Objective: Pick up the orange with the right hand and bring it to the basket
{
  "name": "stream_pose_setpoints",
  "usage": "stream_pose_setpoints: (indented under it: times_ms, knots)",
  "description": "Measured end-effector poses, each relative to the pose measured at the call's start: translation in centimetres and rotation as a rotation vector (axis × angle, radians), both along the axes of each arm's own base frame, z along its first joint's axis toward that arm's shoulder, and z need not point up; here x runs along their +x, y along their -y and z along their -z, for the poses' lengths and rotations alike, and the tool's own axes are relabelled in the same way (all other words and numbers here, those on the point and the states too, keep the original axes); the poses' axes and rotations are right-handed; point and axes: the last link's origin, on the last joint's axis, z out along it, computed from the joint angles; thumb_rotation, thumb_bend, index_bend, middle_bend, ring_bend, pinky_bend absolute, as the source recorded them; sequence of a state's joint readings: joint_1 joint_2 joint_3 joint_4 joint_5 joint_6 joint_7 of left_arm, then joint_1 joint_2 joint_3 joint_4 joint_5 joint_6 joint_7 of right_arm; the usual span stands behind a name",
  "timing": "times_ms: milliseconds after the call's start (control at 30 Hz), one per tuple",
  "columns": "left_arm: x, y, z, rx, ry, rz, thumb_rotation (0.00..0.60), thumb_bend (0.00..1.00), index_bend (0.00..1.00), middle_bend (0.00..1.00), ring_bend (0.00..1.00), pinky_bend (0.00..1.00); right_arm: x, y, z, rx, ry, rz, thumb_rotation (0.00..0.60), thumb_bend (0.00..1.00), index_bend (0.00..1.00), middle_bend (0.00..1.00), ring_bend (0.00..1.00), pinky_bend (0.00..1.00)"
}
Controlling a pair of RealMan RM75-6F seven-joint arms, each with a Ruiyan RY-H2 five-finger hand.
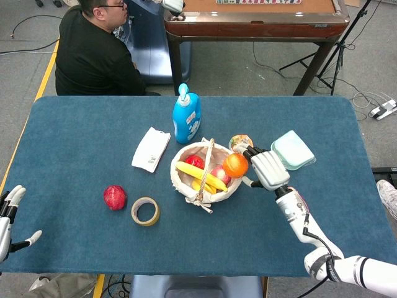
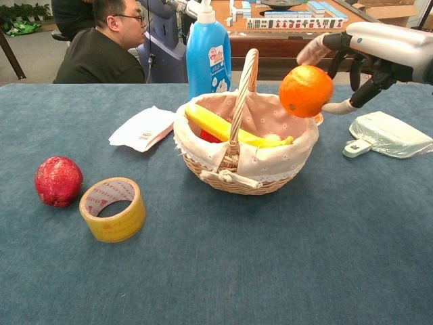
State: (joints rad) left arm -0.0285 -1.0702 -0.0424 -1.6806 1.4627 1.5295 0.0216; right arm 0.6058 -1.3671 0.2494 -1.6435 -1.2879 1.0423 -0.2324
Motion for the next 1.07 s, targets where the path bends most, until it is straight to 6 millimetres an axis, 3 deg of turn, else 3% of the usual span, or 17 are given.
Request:
stream_pose_setpoints:
  times_ms: [167,367,567,800,1067]
  knots:
    - [0.0,-0.1,0.0,0.0,0.001,0.003,0.6,0.17,0.04,0.0,0.0,0.08,-0.2,-0.1,-0.3,-0.019,0.001,-0.005,0.6,0.22,0.0,0.0,0.11,0.42]
    - [-0.1,-0.1,-0.1,0.001,0.003,0.002,0.6,0.17,0.04,0.0,0.0,0.08,-1.9,-1.1,-2.1,-0.079,-0.008,0.012,0.6,0.23,0.0,0.03,0.11,0.42]
    - [0.2,-0.5,0.1,-0.011,0.006,0.016,0.6,0.17,0.04,0.0,0.0,0.08,-6.2,-4.2,-5.3,-0.167,-0.036,0.09,0.6,0.23,0.01,0.12,0.16,0.42]
    - [0.6,-0.6,0.5,-0.02,0.004,0.026,0.6,0.17,0.04,0.0,0.0,0.08,-11.0,-8.5,-8.8,-0.238,-0.073,0.195,0.6,0.23,0.02,0.14,0.18,0.42]
    - [1.1,-0.8,0.8,-0.026,0.006,0.04,0.6,0.17,0.04,0.0,0.0,0.08,-14.1,-12.4,-10.8,-0.274,-0.081,0.278,0.6,0.23,0.02,0.15,0.18,0.42]
